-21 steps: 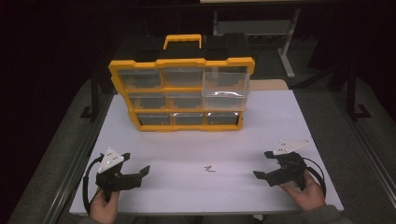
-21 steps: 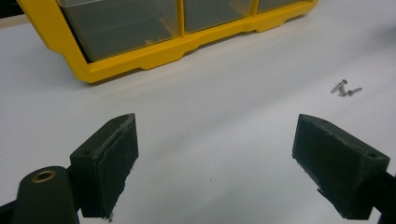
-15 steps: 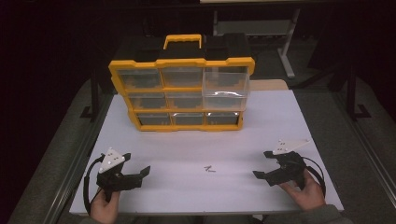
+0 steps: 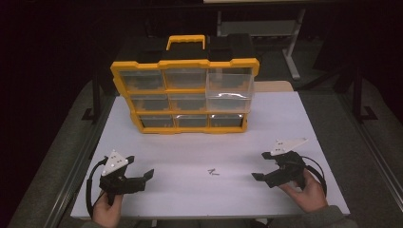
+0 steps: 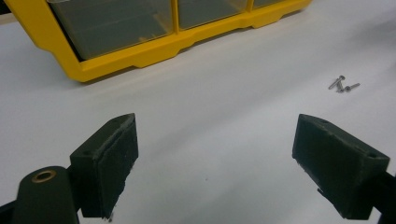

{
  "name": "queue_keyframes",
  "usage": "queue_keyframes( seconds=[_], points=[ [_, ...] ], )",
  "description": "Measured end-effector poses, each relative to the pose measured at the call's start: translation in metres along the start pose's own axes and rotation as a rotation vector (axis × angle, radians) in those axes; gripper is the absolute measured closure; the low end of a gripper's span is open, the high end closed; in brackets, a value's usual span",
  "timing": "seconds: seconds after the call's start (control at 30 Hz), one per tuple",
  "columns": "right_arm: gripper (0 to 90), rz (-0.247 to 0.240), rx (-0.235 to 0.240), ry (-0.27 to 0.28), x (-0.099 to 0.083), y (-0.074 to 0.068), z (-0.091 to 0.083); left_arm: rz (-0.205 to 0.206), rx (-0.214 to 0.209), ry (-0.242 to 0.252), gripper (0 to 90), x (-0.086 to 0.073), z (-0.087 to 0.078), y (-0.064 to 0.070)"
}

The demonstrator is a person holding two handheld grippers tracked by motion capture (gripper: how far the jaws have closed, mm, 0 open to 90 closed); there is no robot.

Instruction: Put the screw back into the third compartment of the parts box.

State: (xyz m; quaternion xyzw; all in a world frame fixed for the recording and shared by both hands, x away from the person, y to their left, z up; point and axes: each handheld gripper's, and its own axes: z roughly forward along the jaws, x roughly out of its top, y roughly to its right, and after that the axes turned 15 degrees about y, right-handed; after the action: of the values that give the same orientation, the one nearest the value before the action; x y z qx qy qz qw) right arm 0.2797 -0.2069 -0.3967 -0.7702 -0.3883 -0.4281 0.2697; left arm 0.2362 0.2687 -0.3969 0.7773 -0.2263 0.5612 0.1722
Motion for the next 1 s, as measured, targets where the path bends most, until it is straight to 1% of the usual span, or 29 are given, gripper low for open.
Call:
queue_keyframes(
  seconds=[0.07, 0.1, 0.13, 0.17, 0.2, 0.23, 0.33, 0.37, 0.4, 0.47, 0.57, 0.6, 0.63, 0.67, 0.7, 0.73, 0.77, 0.8, 0.83, 0.9, 0.93, 1.0],
  points=[
    [17.3, 0.0, 0.003, -0.008, 0.001, -0.001, 0.001, 0.006, -0.002, -0.006, 13.7, 0.001, -0.001, 0.0],
    [20.1, -0.015, 0.018, -0.024, 0.007, -0.004, 0.007, 0.003, 0.001, -0.002, 13.7, 0.001, 0.0, 0.0],
    [22.1, -0.019, 0.028, -0.028, 0.009, -0.006, 0.009, -0.005, 0.001, 0.009, 13.7, 0.001, 0.001, 0.001],
    [22.1, -0.019, 0.028, -0.028, 0.009, -0.006, 0.009, -0.005, 0.001, 0.009, 13.7, 0.001, 0.001, 0.001],
    [23.8, -0.025, 0.036, -0.032, 0.011, -0.007, 0.012, 0.007, -0.003, -0.006, 13.7, 0.001, 0.0, 0.0],
    [27.0, -0.041, 0.048, -0.039, 0.015, -0.011, 0.016, -0.001, -0.005, -0.004, 13.7, 0.0, 0.001, 0.0],
    [28.8, -0.047, 0.058, -0.041, 0.017, -0.012, 0.018, 0.0, -0.002, -0.004, 13.7, 0.0, 0.001, 0.0],
    [33.4, -0.051, 0.088, -0.051, 0.023, -0.013, 0.028, -0.001, 0.001, 0.009, 13.7, 0.002, 0.002, 0.0],
    [34.9, -0.051, 0.092, -0.057, 0.025, -0.014, 0.03, 0.0, 0.0, 0.008, 13.7, 0.002, 0.002, 0.0],
    [38.0, -0.08, 0.11, -0.071, 0.029, -0.016, 0.037, 0.004, -0.006, -0.002, 13.7, 0.002, 0.002, 0.001],
    [42.1, -0.101, 0.132, -0.098, 0.035, -0.019, 0.05, 0.007, -0.007, -0.006, 13.7, 0.001, 0.002, 0.001],
    [43.4, -0.107, 0.147, -0.103, 0.037, -0.02, 0.054, 0.005, -0.006, -0.005, 13.7, 0.002, 0.002, 0.001],
    [44.9, -0.124, 0.153, -0.11, 0.039, -0.021, 0.058, 0.007, -0.006, -0.007, 13.7, 0.003, 0.001, 0.0],
    [44.9, -0.124, 0.153, -0.11, 0.039, -0.021, 0.058, 0.007, -0.006, -0.007, 13.7, 0.003, 0.001, 0.0],
    [47.0, -0.129, 0.163, -0.119, 0.04, -0.022, 0.062, 0.005, -0.008, 0.008, 13.7, 0.003, 0.002, 0.001],
    [49.6, -0.143, 0.176, -0.127, 0.043, -0.023, 0.067, 0.01, -0.007, 0.0, 13.7, 0.003, 0.002, 0.002],
    [50.5, -0.145, 0.185, -0.128, 0.043, -0.024, 0.07, 0.019, -0.01, 0.002, 13.7, 0.003, 0.003, 0.002],
    [50.5, -0.145, 0.185, -0.128, 0.043, -0.024, 0.07, 0.019, -0.01, 0.002, 13.7, 0.003, 0.003, 0.002],
    [54.1, -0.159, 0.201, -0.147, 0.044, -0.023, 0.079, 0.016, -0.017, -0.002, 13.7, 0.001, 0.004, 0.002],
    [55.7, -0.166, 0.211, -0.154, 0.045, -0.023, 0.085, 0.013, -0.015, -0.007, 13.7, 0.001, 0.004, 0.002],
    [57.1, -0.156, 0.219, -0.163, 0.045, -0.024, 0.09, 0.014, -0.015, -0.008, 13.7, 0.002, 0.004, 0.002],
    [59.3, -0.151, 0.228, -0.175, 0.046, -0.025, 0.097, 0.019, -0.012, 0.001, 13.7, 0.002, 0.003, 0.002]
  ],
)
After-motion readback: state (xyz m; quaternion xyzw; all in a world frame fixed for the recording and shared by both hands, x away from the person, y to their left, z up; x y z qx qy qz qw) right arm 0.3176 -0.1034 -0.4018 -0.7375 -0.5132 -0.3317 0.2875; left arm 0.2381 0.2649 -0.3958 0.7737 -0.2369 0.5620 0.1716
